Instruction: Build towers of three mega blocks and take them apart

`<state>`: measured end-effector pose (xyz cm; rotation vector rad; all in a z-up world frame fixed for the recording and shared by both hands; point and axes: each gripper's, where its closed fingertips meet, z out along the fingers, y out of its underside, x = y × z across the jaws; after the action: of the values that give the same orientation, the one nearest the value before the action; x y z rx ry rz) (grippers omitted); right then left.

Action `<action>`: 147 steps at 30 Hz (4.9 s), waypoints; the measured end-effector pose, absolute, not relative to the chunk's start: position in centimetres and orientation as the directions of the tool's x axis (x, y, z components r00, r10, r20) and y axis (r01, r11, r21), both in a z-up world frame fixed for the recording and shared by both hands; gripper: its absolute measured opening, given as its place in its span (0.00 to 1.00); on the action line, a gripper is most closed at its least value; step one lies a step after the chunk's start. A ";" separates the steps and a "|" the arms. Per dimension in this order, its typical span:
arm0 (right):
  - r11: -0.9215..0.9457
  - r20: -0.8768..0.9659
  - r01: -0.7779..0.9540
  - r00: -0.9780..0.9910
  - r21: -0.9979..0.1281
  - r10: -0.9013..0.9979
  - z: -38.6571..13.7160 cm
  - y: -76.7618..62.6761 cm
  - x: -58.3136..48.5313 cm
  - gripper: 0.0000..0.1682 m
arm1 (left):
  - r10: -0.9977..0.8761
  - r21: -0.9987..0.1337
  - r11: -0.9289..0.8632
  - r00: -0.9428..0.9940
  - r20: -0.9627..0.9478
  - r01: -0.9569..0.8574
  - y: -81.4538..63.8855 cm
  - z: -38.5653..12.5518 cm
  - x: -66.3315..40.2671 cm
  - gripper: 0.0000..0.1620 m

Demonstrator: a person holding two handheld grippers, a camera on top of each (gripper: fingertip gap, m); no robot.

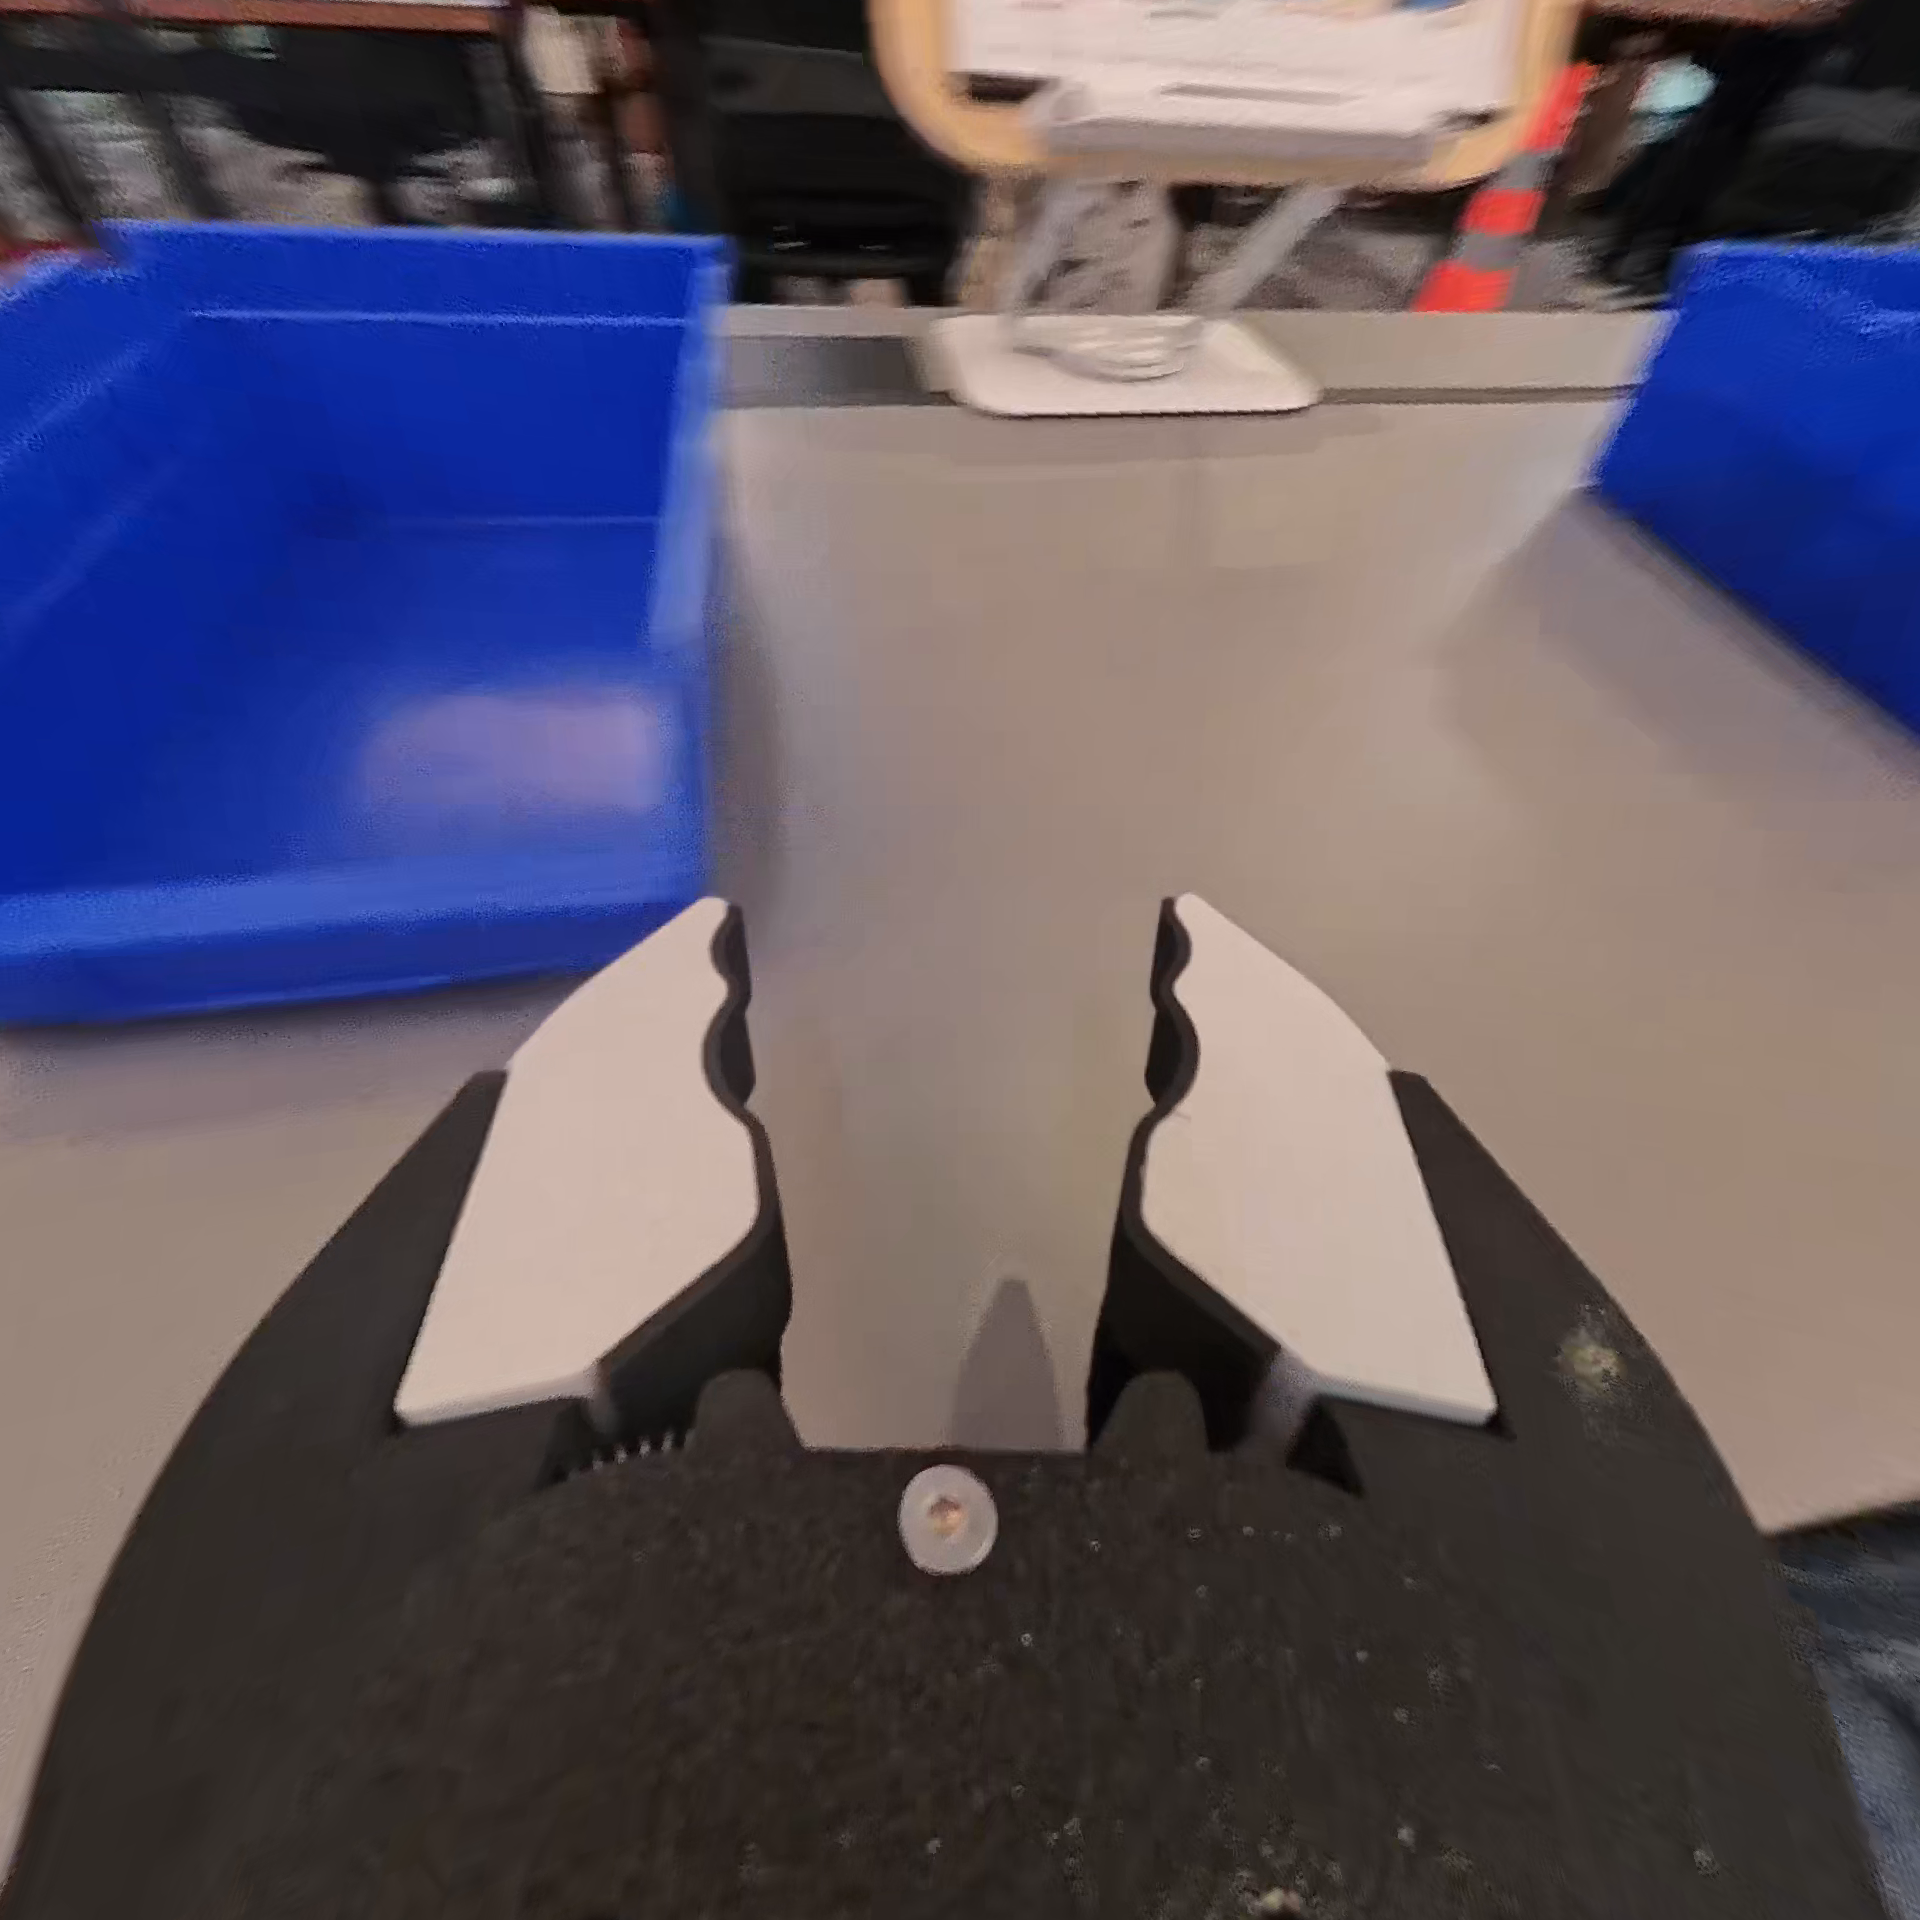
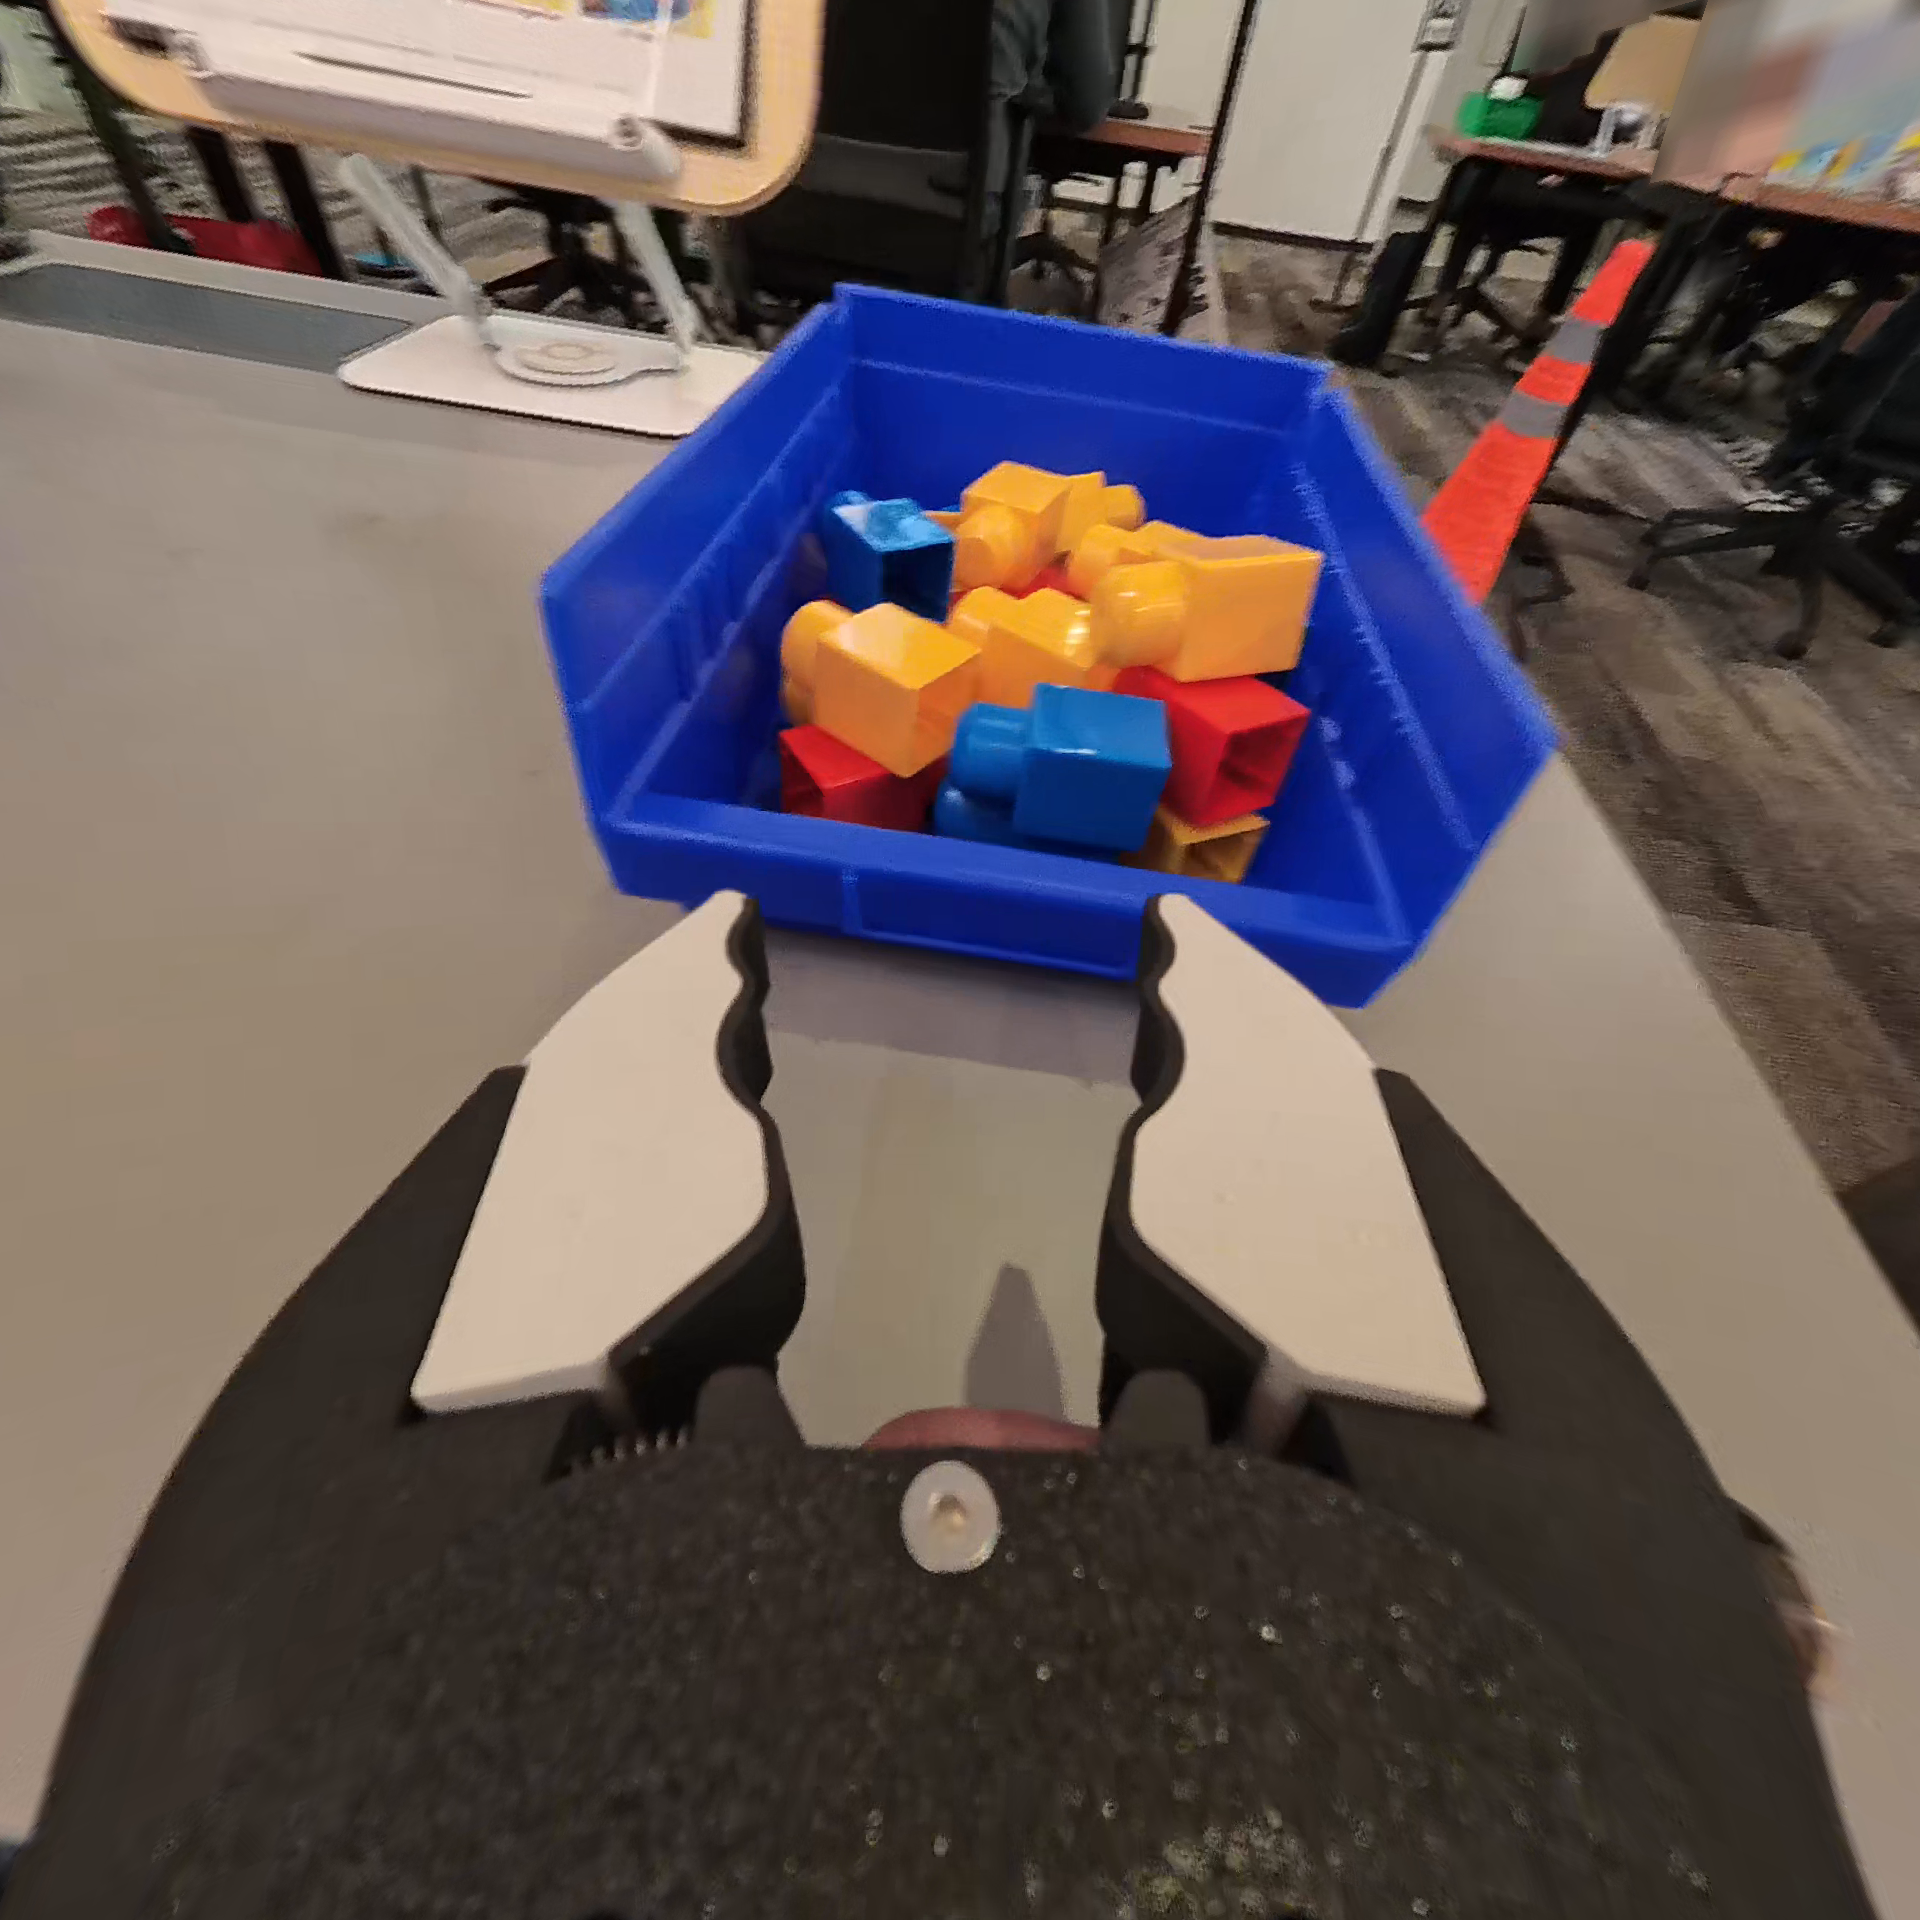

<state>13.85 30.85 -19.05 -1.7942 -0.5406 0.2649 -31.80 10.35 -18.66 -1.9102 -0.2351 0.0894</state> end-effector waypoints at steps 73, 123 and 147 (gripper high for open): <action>-0.159 -0.062 0.263 0.344 -0.952 0.937 -18.4 8.2 -26.6 0.32 | 0.433 -0.840 -0.452 0.897 0.089 0.301 8.0 -19.8 -59.8 0.39; -0.376 -0.059 0.156 0.863 -0.913 0.502 -18.6 41.4 20.2 0.04 | -0.017 -0.881 -0.471 0.999 -0.033 -0.037 35.4 -19.0 2.6 0.06; -0.275 -0.127 0.132 0.648 -0.952 0.751 -16.6 25.2 -12.9 0.46 | 0.208 -0.856 -0.517 0.973 -0.100 0.022 20.1 -18.4 -30.8 0.39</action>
<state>-12.87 25.19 -16.60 -1.7760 -0.7123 0.7071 -30.81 20.07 -18.43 -2.1053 -0.1615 0.2316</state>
